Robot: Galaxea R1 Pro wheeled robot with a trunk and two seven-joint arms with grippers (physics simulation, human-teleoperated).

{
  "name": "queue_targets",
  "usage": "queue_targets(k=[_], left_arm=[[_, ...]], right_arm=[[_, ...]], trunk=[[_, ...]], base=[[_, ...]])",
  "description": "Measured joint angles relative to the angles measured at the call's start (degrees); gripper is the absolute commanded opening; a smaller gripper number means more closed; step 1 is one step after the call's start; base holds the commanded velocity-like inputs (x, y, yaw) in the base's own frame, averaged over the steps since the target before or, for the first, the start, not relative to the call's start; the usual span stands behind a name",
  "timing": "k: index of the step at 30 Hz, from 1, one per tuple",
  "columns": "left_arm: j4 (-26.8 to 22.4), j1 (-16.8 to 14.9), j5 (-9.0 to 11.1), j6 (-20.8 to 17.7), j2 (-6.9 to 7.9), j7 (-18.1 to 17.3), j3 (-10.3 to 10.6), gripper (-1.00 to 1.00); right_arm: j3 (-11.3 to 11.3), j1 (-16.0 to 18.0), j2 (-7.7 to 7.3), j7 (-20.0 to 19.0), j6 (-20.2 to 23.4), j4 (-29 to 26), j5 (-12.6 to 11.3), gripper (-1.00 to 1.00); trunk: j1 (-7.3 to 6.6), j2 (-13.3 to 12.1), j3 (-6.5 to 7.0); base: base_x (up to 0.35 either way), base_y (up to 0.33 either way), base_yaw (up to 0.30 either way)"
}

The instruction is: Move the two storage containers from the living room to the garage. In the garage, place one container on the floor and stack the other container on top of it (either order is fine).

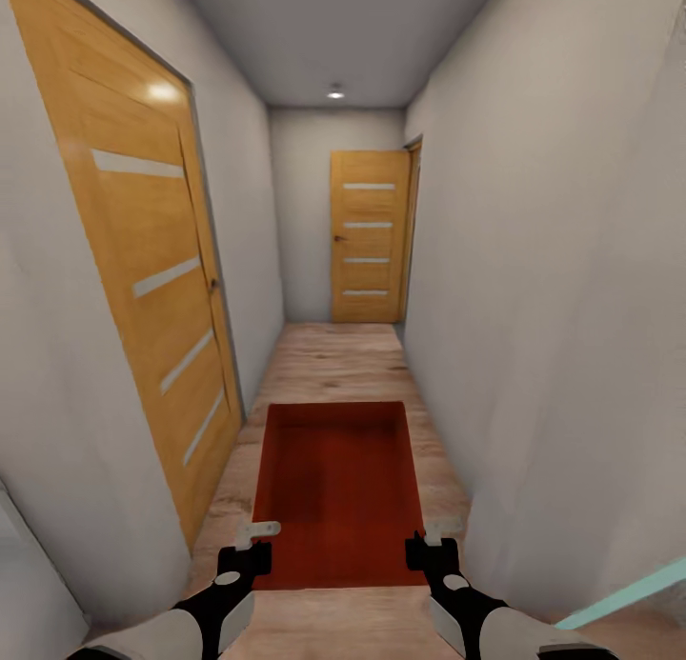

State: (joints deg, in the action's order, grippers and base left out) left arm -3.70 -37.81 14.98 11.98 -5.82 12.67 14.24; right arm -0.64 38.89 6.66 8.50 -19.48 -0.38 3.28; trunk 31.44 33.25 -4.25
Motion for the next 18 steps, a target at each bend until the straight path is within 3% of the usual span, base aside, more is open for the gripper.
queue_targets(k=[18], left_arm=[[-0.02, 0.00, 0.00, -0.05, 0.00, 0.04, 0.00, -1.00]], right_arm=[[0.02, 0.01, 0.00, -0.02, 0.08, -0.01, 0.03, -1.00]], trunk=[[0.00, 0.00, 0.00]], base=[[0.316, 0.149, -0.010]])
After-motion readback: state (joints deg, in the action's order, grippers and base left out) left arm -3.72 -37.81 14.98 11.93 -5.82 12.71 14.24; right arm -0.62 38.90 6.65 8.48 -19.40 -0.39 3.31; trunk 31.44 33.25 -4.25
